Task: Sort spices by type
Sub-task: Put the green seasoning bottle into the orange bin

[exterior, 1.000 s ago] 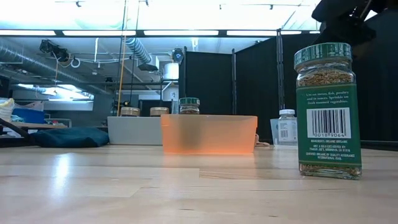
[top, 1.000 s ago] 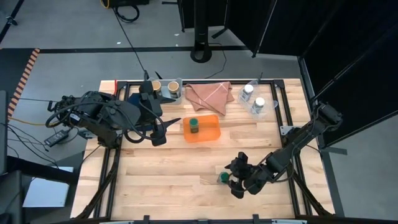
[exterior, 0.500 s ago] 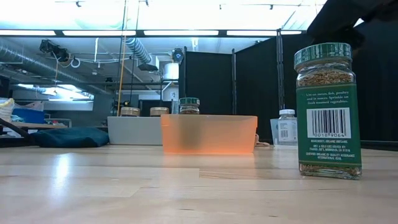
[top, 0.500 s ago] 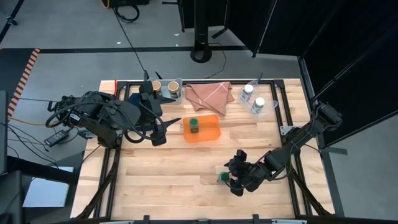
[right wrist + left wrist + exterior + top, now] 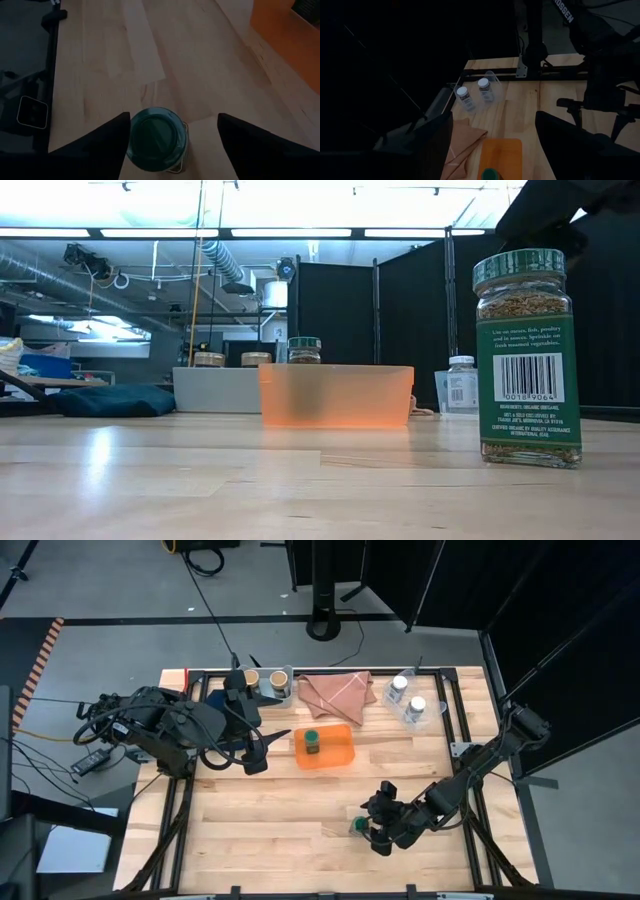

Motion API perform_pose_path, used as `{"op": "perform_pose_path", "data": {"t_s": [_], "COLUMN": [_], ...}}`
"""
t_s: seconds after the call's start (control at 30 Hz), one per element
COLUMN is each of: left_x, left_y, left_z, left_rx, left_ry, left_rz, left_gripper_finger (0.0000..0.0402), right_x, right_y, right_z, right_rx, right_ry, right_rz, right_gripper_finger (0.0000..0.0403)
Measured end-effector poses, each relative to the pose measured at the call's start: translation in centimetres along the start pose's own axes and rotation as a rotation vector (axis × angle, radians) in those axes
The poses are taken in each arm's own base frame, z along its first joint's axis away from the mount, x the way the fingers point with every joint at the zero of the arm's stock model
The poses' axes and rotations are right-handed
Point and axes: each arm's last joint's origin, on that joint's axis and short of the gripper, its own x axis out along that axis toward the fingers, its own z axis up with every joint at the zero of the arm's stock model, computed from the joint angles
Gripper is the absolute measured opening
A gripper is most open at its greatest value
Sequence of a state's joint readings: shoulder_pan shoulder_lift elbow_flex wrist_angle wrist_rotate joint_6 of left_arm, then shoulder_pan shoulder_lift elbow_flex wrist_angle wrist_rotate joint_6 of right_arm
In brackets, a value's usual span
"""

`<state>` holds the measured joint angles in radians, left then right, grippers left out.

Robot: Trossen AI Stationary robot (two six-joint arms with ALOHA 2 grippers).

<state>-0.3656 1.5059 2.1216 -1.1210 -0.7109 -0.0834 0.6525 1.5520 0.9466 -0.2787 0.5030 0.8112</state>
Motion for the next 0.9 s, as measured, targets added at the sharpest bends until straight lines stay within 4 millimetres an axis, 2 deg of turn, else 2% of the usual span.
{"op": "perform_pose_path", "data": {"t_s": [0.3, 0.6, 0.9], "left_x": [0.0, 0.0, 0.0], "left_y": [0.0, 0.0, 0.0], "left_z": [0.0, 0.0, 0.0], "left_rx": [0.000, 0.001, -0.005], "left_ry": [0.000, 0.002, -0.002], "left_rz": [0.000, 0.001, 0.001], "left_gripper_finger": [0.0290, 0.0290, 0.0290], "right_x": [0.0, 1.5, 1.6], "right_y": [0.0, 0.8, 0.3], "right_z": [0.0, -0.8, -1.3], "right_rx": [0.000, 0.001, -0.040], "right_ry": [-0.001, 0.008, 0.039], "right_rz": [-0.002, 0.025, -0.020], "right_gripper_finger": [0.0303, 0.0301, 0.0291]}}
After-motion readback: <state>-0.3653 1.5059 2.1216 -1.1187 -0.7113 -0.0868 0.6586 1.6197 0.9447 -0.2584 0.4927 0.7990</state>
